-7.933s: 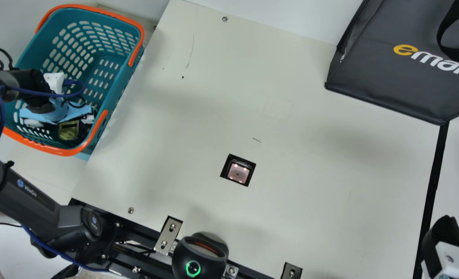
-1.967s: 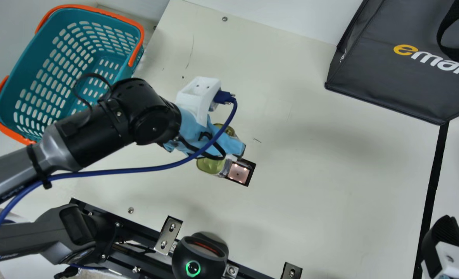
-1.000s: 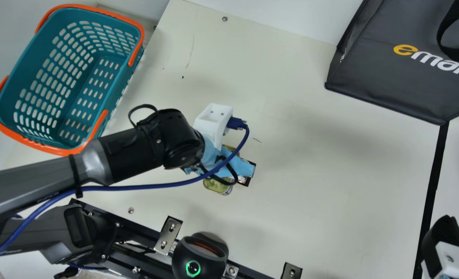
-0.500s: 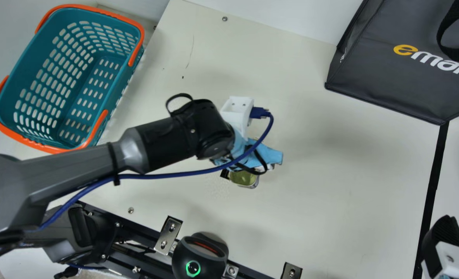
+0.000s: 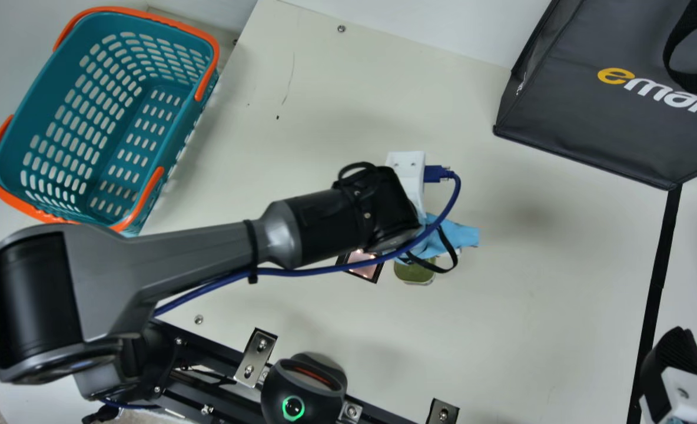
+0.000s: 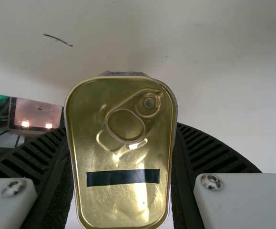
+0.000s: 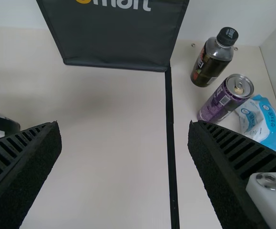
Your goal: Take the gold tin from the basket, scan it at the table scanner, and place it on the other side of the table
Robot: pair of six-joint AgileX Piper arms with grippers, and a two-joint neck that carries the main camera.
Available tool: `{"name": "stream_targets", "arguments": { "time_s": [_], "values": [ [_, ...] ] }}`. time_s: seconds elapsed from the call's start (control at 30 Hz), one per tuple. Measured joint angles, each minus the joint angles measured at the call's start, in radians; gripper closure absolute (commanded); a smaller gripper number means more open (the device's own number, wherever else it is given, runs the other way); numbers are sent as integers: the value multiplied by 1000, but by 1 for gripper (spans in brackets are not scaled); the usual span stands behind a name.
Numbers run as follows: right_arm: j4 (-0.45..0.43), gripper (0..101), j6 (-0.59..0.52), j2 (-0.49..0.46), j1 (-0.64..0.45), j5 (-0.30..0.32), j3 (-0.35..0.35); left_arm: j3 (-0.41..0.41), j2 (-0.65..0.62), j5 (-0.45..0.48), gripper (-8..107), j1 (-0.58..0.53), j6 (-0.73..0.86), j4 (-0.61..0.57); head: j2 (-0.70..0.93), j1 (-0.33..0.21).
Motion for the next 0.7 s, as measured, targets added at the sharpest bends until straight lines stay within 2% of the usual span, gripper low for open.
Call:
{"name": "stream_targets", "arguments": {
  "time_s": [0.3,0.7],
  "values": [
    [0,6,0,0,0,0,0,-80,89,18,107,-42,-107,59,0,0],
    [0,6,0,0,0,0,0,-136,157,50,67,-66,-174,107,0,0]
  ]
}}
